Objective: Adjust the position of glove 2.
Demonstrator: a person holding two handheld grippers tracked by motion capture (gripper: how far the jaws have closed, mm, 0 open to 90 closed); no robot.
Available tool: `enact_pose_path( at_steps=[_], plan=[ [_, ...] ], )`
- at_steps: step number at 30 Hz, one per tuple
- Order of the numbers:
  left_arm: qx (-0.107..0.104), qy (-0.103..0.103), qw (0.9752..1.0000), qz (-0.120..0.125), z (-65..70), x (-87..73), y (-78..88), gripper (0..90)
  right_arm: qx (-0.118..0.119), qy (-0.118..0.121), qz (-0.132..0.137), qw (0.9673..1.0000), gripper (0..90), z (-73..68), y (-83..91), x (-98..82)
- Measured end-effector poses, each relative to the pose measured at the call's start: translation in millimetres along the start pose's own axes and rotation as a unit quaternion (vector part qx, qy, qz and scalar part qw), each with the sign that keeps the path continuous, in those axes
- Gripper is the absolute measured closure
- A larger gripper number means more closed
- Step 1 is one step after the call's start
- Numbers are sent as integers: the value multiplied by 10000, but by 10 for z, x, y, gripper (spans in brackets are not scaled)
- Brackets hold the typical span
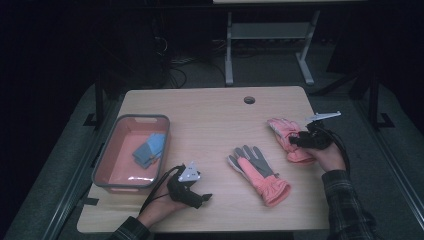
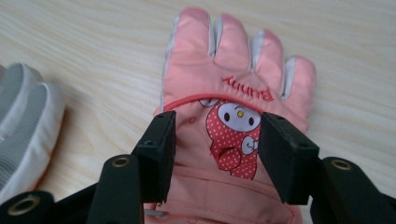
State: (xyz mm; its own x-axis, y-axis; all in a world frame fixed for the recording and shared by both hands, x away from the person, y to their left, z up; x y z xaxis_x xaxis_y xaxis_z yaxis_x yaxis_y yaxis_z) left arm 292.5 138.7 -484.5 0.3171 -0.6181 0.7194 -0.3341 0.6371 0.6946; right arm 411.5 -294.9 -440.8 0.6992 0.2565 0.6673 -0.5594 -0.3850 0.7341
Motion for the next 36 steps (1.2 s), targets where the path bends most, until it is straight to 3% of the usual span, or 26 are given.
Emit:
enact_pose_path(
  at_steps=[4, 11, 21, 36],
  plan=[
    [1, -3, 10000, -1, 0, 0, 0, 122, -43, 6, -207, 9998, 480, -16, -88, -31],
    [1, -6, 10000, -1, 0, 0, 0, 122, -179, 137, -282, 9993, 536, -25, -177, -82],
    [2, -5, 10000, -1, 0, 0, 0, 122, -148, 173, -148, 9996, 856, -30, -168, -120],
    [0, -6, 10000, 0, 0, 0, 0, 122, 303, 18, 215, 9993, 885, 14, 146, -42]
  ],
)
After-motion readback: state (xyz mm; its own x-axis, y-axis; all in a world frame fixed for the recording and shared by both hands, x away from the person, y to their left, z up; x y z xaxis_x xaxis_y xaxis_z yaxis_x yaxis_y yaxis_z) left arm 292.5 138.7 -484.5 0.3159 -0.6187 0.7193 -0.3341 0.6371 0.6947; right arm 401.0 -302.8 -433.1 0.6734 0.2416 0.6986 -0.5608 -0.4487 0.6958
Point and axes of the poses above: each handheld gripper's, and its own axes: y roughly backward along the jaws, x roughly out of its top, z roughly to its right, the point moved 1 cm from there along -y, roughly forward along the jaws, and after that the axes turned 1 degree about -y, right-handed, at the moved point
